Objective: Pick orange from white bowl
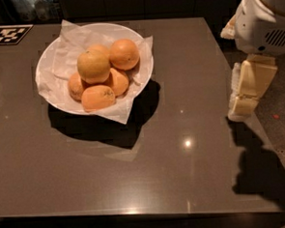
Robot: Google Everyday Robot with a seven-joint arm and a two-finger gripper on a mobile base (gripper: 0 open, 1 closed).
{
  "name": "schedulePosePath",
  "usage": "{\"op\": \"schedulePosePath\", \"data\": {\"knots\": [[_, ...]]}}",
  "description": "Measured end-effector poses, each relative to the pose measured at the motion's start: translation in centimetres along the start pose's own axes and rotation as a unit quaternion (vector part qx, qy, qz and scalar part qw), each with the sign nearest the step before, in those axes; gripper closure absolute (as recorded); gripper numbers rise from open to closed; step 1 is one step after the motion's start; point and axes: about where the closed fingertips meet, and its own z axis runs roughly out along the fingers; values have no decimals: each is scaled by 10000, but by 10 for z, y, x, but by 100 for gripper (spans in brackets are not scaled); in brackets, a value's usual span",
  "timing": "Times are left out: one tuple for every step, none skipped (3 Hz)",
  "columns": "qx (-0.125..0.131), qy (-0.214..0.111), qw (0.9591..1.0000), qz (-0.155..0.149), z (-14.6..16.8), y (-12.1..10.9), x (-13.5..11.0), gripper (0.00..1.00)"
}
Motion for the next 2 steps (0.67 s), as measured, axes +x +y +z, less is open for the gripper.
{"op": "schedulePosePath", "data": {"knots": [[14, -43, 10000, 67, 1, -1, -7, 0], [137, -339, 9993, 40, -9, -2, -58, 0]]}}
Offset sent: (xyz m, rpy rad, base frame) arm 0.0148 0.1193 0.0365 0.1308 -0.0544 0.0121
